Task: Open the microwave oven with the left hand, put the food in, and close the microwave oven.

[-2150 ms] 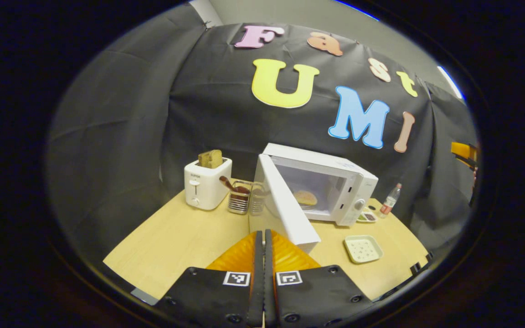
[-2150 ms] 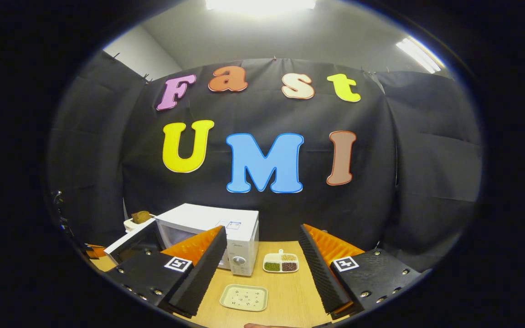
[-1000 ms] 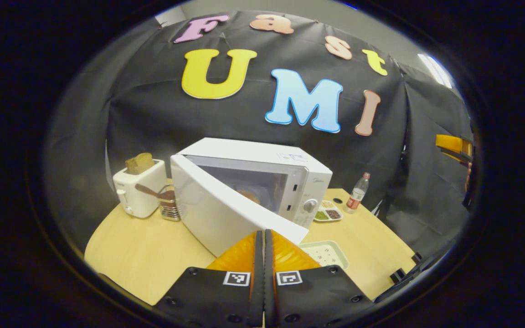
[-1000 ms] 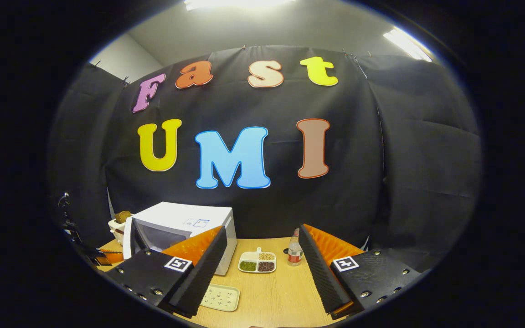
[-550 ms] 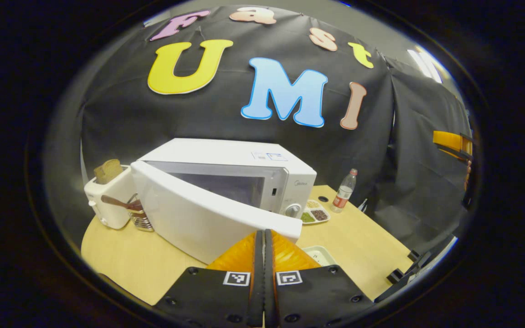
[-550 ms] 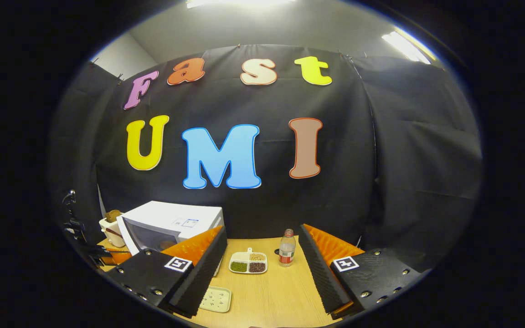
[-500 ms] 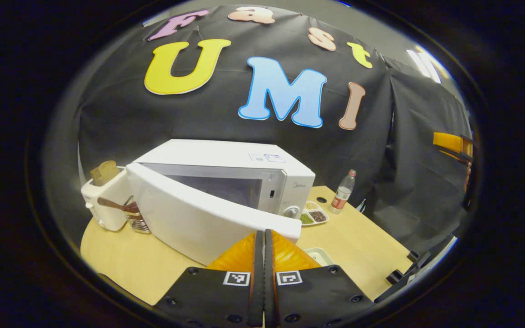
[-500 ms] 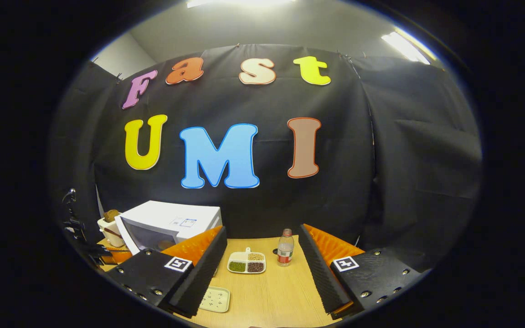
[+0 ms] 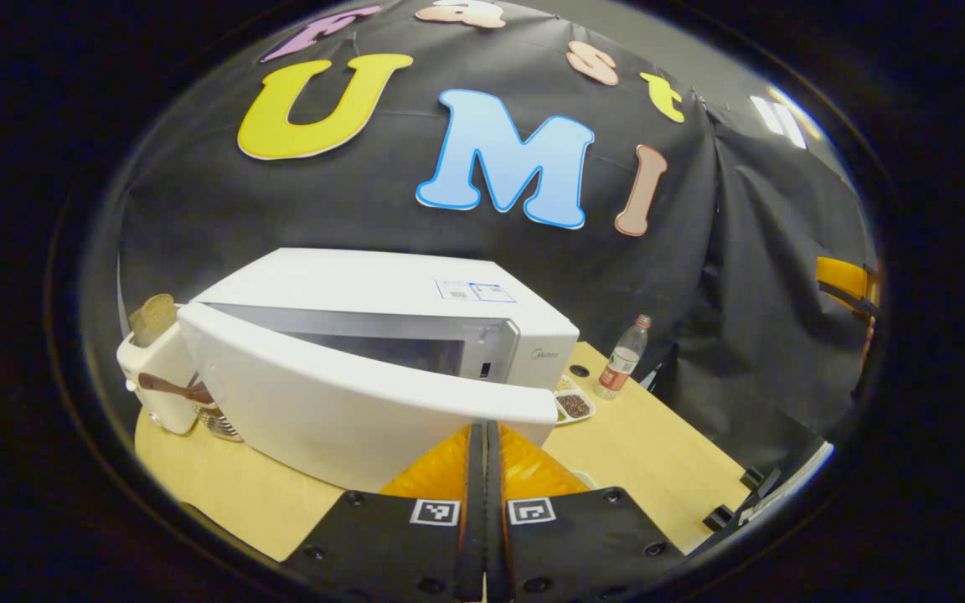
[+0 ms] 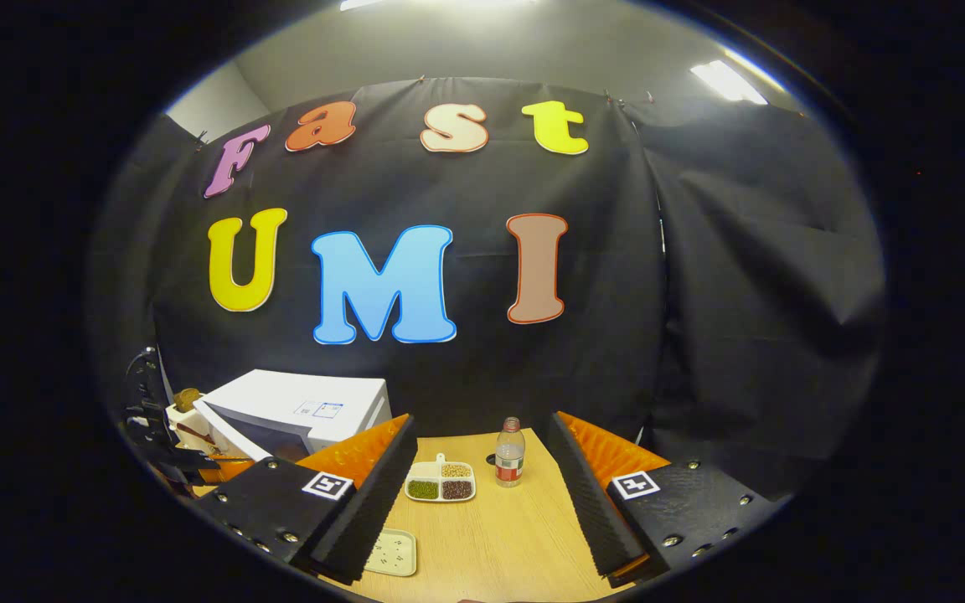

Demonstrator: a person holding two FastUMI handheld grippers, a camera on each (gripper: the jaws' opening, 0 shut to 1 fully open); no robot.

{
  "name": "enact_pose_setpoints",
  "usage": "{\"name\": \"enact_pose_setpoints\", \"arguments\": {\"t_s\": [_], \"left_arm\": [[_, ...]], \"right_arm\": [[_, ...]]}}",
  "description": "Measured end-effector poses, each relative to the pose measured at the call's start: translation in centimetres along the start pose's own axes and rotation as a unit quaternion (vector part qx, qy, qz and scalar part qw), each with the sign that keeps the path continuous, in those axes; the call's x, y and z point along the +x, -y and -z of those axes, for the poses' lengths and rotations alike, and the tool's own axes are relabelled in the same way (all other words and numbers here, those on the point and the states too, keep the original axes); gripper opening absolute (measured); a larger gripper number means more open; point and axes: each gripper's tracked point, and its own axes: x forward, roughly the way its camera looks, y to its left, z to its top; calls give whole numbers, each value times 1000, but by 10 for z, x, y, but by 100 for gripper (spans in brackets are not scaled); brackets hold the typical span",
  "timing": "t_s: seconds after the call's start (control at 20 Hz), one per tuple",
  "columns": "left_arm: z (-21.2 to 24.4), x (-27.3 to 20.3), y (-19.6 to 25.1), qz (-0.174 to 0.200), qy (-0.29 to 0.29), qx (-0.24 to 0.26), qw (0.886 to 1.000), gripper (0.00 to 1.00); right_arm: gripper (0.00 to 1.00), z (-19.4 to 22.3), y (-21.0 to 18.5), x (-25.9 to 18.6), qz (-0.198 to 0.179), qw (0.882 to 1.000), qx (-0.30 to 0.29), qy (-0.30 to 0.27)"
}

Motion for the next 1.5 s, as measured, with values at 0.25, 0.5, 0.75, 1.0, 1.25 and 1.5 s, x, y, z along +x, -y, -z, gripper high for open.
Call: {"name": "enact_pose_setpoints", "arguments": {"t_s": [0.25,0.5,0.75,1.0,1.25,1.5], "left_arm": [[-5,23,6,-3,-8,8,1000,7],[-11,39,6,-11,-13,-11,1000,7],[-14,43,11,-16,-18,-7,1000,7],[-13,40,13,-15,-20,-17,1000,7],[-17,41,16,-20,-21,-17,999,7],[-14,35,19,-14,-21,-16,1000,7]], "right_arm": [[97,-2,4,-3,17,1000,-1,1],[97,0,6,-8,20,1000,-1,-6],[97,0,11,-12,15,1000,-7,-6],[97,0,11,-14,16,1000,-8,-9],[96,0,11,-14,14,1000,-7,-8],[96,2,11,-15,9,1000,-6,-15]]}}
